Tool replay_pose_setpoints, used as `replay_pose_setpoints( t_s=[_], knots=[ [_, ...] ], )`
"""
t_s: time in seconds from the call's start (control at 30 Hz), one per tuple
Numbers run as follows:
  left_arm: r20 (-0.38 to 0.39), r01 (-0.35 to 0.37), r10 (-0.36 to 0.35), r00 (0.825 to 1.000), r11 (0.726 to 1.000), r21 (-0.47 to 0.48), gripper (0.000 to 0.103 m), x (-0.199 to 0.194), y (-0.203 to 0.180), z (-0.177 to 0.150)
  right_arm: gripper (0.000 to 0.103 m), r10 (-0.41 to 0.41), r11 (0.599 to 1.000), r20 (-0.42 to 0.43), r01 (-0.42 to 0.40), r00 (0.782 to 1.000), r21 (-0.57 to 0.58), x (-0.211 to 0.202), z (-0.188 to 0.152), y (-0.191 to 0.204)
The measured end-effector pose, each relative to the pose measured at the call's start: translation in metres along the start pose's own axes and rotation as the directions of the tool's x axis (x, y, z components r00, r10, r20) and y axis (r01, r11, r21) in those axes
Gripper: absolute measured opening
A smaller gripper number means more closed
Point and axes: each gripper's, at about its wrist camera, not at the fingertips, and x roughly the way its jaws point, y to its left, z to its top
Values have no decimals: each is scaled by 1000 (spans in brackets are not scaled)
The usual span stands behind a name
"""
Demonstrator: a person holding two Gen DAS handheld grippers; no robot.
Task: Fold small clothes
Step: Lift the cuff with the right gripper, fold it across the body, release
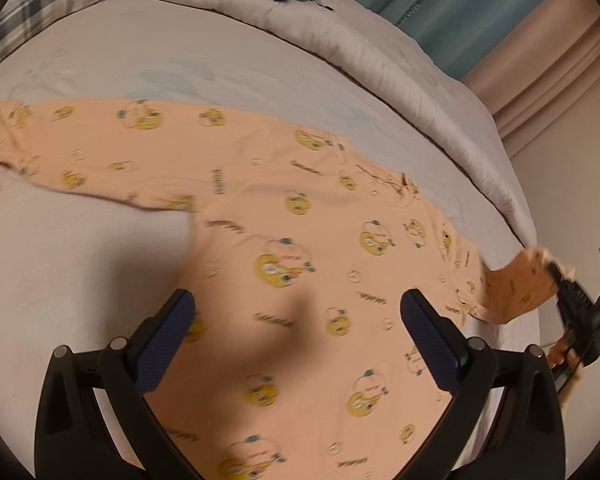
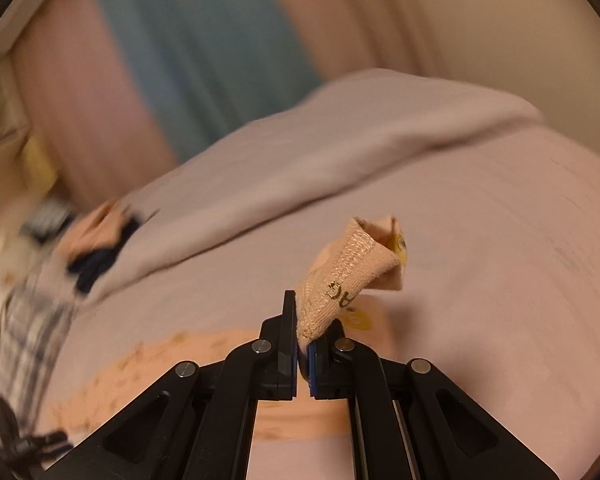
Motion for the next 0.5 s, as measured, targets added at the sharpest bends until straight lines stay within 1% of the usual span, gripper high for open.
replay_pose_setpoints(
  t_s=[0.1, 0.17, 0.27, 0.33, 0.37, 0.4, 0.43, 0.47, 0.5],
  knots=[
    [14, -23, 23, 1000, 999, -28, 102, -15, 22, -4, 5, 39, 993, -33, -42, 999, -114, 12, -5, 62],
    [28, -30, 31, 999, 998, -54, 102, -27, 41, -5, 5, 59, 982, -48, -67, 997, -179, 21, -9, 95],
    [44, -45, 49, 998, 995, -93, 102, -41, 67, -8, 5, 76, 942, -82, -98, 994, -320, 39, -26, 159],
    [48, -46, 52, 997, 992, -120, 102, -47, 82, -10, 5, 98, 924, -108, -131, 989, -360, 53, -31, 182],
    [50, -45, 52, 997, 990, -135, 102, -49, 89, -11, 5, 108, 912, -127, -149, 986, -382, 61, -41, 202],
    [51, -45, 52, 997, 988, -145, 102, -50, 94, -11, 5, 111, 907, -136, -156, 985, -391, 62, -47, 205],
    [51, -43, 52, 997, 987, -155, 102, -51, 98, -13, 5, 111, 895, -145, -163, 983, -416, 69, -57, 220],
    [46, -42, 51, 998, 985, -167, 102, -51, 104, -14, 5, 104, 885, -149, -160, 983, -438, 77, -62, 223],
    [43, -42, 50, 998, 984, -172, 102, -50, 107, -15, 5, 89, 869, -153, -152, 984, -472, 82, -74, 235]
  ],
)
